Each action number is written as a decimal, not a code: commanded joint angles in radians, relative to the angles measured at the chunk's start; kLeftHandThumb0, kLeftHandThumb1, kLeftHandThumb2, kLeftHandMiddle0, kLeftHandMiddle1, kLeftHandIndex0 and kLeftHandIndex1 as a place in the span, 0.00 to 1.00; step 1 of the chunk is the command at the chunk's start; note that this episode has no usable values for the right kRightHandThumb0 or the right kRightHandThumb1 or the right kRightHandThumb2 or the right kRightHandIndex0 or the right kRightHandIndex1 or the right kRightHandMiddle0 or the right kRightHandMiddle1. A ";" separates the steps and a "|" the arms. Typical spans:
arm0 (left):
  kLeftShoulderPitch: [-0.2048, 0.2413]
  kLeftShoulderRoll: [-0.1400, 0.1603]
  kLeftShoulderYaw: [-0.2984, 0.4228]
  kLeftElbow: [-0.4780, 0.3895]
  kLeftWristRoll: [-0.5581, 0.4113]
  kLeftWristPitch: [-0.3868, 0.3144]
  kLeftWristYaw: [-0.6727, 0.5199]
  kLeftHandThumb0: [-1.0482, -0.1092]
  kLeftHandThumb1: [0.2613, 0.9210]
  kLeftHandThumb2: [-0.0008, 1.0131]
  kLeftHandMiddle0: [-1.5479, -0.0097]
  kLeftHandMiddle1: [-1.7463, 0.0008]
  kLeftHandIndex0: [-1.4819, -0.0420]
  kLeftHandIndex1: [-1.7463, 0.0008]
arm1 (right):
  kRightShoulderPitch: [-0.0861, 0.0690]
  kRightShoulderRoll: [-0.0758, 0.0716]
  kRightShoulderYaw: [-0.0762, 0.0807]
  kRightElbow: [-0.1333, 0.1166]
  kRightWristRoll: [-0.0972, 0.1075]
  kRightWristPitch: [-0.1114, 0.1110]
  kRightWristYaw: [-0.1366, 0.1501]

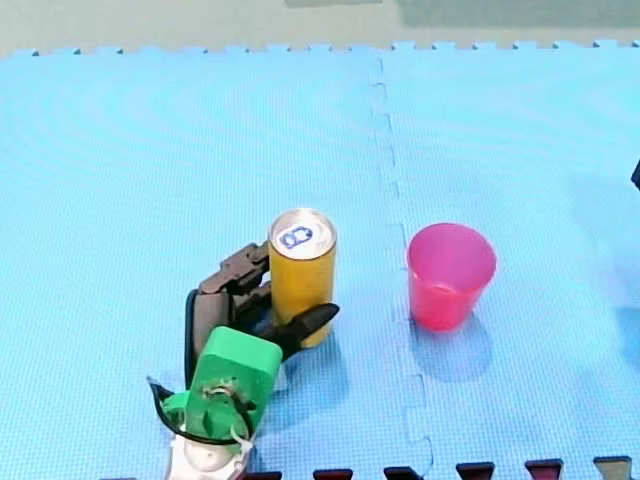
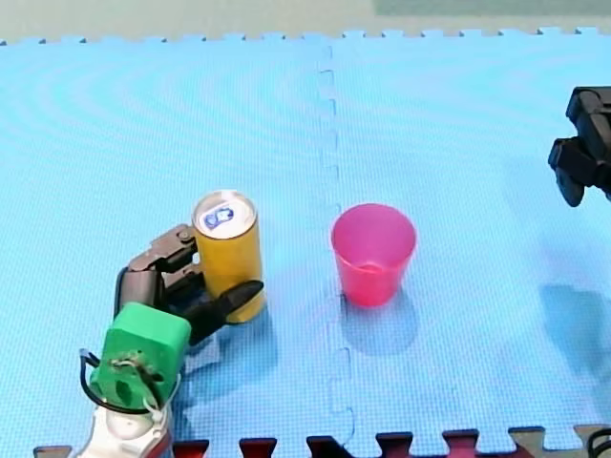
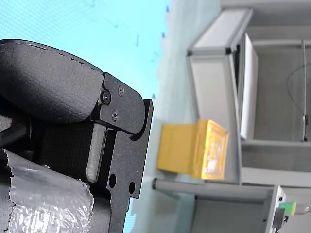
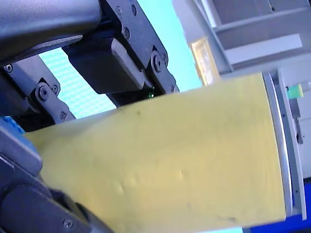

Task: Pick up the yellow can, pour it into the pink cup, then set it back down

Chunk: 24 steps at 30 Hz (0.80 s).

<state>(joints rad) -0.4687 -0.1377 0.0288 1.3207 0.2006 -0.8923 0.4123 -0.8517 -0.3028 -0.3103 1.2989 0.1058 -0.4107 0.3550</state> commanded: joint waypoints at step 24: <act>-0.016 0.026 -0.095 -0.002 0.136 0.125 0.211 0.00 0.83 0.02 0.86 1.00 0.93 1.00 | -0.001 0.000 0.006 -0.003 0.001 -0.006 -0.012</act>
<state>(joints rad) -0.4813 -0.1173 -0.0620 1.3211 0.3344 -0.7725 0.6198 -0.8518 -0.3011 -0.3046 1.2985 0.1057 -0.4137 0.3454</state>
